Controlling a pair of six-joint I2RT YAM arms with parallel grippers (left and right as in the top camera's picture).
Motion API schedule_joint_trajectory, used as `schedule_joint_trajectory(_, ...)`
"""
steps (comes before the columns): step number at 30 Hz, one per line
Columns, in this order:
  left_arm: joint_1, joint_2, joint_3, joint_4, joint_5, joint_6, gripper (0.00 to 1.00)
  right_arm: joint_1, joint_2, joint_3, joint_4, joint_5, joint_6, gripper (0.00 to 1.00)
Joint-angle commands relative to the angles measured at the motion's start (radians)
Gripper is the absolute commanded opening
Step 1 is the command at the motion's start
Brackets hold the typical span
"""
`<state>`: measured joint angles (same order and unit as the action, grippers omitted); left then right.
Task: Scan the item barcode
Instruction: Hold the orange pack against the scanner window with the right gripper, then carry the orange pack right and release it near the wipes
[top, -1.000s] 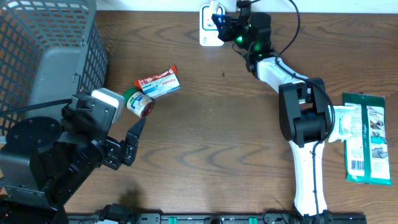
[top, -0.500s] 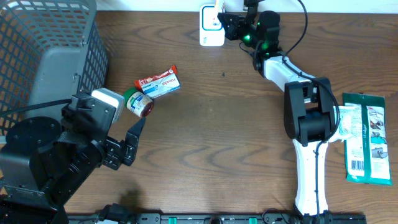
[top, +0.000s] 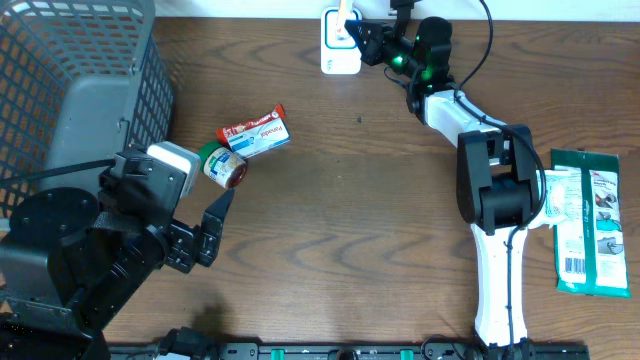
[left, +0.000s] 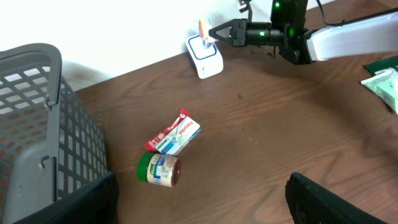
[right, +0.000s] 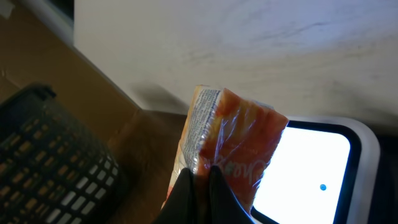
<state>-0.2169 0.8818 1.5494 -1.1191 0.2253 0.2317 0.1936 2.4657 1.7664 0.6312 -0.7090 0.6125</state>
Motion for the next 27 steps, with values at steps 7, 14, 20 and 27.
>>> schedule_joint_trajectory(7, 0.002, -0.001, 0.006, 0.001, -0.01, -0.005, 0.86, -0.001, 0.007, 0.021, -0.022, -0.052, -0.095, 0.01)
schedule_joint_trajectory(14, 0.002, -0.001, 0.006, 0.001, -0.01, -0.005, 0.86, -0.035, -0.016, 0.021, -0.023, -0.154, 0.122, 0.01)
schedule_joint_trajectory(20, 0.002, -0.001, 0.006, 0.001, -0.01, -0.005, 0.86, -0.075, -0.138, 0.021, -0.249, -0.3, 0.129, 0.01)
schedule_joint_trajectory(27, 0.002, -0.001, 0.006, 0.001, -0.01, -0.005, 0.86, -0.024, -0.339, 0.021, -1.014, 0.03, -0.28, 0.01)
